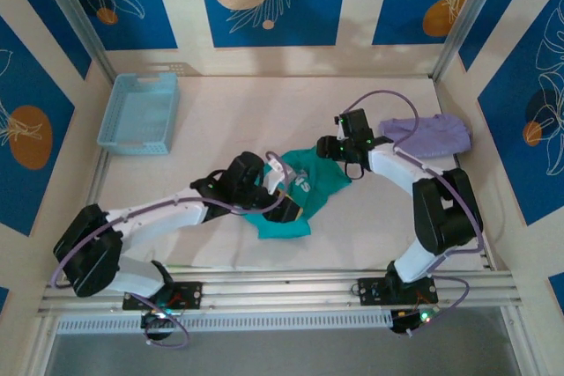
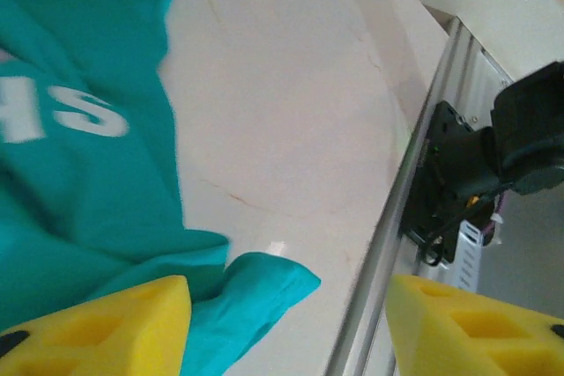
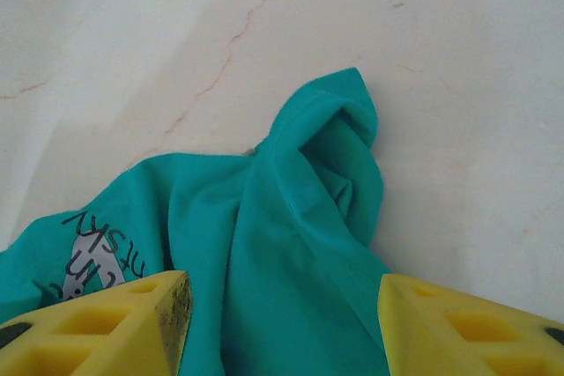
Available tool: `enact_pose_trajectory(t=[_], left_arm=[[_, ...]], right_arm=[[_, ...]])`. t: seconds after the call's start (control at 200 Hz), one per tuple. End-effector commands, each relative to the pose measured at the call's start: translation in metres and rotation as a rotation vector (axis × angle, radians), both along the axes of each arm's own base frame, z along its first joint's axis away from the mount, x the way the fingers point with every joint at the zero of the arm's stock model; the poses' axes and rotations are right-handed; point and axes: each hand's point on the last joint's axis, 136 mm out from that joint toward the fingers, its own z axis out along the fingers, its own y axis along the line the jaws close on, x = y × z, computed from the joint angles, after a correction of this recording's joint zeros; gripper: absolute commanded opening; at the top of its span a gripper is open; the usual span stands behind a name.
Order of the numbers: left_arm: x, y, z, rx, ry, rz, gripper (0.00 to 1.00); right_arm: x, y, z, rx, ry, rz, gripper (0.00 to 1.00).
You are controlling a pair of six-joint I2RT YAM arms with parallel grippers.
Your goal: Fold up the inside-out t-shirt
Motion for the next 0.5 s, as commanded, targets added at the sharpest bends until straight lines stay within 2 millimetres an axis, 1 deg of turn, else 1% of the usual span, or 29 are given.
enact_pose_trajectory(t=[0.0, 0.03, 0.085, 0.125, 0.17, 0.225, 0.265, 0.325, 0.43, 0.495], left_arm=[[0.030, 0.032, 0.026, -0.064, -0.057, 0.131, 0.71], [0.042, 0.043, 0.028, -0.082, -0.052, 0.199, 0.74], [0.066, 0.067, 0.022, -0.083, -0.016, 0.342, 0.75], [0.084, 0.085, 0.012, -0.062, 0.029, 0.454, 0.75], [0.100, 0.101, 0.001, -0.037, 0.074, 0.548, 0.75], [0.117, 0.115, -0.013, -0.025, 0.116, 0.626, 0.75], [0.127, 0.119, -0.020, -0.024, 0.132, 0.659, 0.75], [0.139, 0.120, -0.032, -0.005, 0.156, 0.681, 0.75], [0.152, 0.110, -0.054, 0.027, 0.207, 0.662, 0.72], [0.157, 0.101, -0.066, 0.018, 0.245, 0.639, 0.66]], right_arm=[[0.004, 0.006, -0.009, -0.031, 0.048, 0.032, 0.59], [0.007, 0.005, -0.012, -0.044, 0.053, 0.030, 0.59], [0.013, 0.002, -0.020, -0.081, 0.066, 0.024, 0.59], [0.018, 0.000, -0.023, -0.105, 0.072, 0.019, 0.59], [0.024, -0.004, -0.030, -0.131, 0.092, 0.014, 0.59], [0.030, -0.003, -0.036, -0.144, 0.114, 0.016, 0.59], [0.033, -0.001, -0.041, -0.146, 0.130, 0.024, 0.59], [0.034, 0.003, -0.049, -0.142, 0.157, 0.036, 0.58], [0.036, 0.007, -0.058, -0.138, 0.183, 0.047, 0.57], [0.038, 0.007, -0.061, -0.140, 0.185, 0.042, 0.55]])
